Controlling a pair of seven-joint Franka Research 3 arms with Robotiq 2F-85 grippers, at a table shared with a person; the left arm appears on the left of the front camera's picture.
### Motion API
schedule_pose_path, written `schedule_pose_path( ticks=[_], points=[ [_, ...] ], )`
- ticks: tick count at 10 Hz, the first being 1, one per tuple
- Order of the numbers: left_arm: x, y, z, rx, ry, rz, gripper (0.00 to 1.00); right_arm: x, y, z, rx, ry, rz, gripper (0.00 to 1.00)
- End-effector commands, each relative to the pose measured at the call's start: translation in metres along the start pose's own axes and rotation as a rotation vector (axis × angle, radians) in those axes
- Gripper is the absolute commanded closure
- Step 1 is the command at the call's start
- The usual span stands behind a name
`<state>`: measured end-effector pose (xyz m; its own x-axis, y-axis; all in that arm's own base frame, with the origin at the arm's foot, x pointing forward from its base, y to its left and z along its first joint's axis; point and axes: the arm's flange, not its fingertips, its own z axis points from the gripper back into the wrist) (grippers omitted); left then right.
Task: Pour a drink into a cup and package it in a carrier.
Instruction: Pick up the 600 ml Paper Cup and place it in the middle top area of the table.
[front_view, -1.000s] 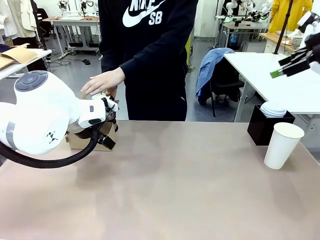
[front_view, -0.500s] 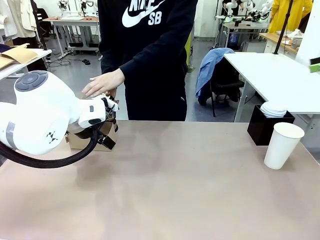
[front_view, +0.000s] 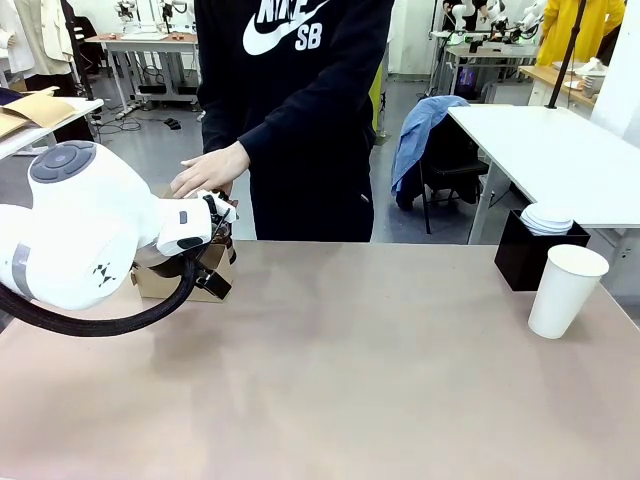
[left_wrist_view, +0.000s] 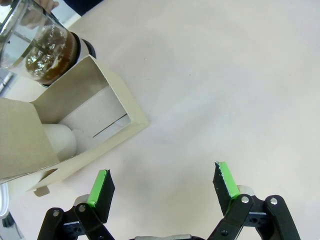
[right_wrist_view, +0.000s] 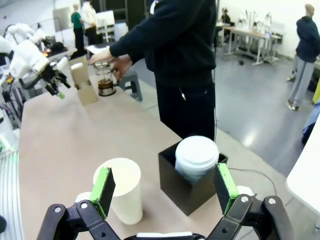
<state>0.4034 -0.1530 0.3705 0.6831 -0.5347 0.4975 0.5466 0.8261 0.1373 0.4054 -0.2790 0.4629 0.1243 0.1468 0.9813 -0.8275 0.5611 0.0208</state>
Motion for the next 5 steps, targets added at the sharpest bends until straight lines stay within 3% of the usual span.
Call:
schedule_pose_path(
  ticks=[1,5],
  points=[
    [0.000,0.000,0.000,-0.001,0.000,0.001,0.00,-0.041,0.034,-0.004,-0.004,-0.056,0.048,0.00],
    [0.000,0.000,0.000,-0.001,0.000,0.001,0.00,-0.117,0.057,-0.013,-0.083,-0.102,0.002,0.00]
  ],
)
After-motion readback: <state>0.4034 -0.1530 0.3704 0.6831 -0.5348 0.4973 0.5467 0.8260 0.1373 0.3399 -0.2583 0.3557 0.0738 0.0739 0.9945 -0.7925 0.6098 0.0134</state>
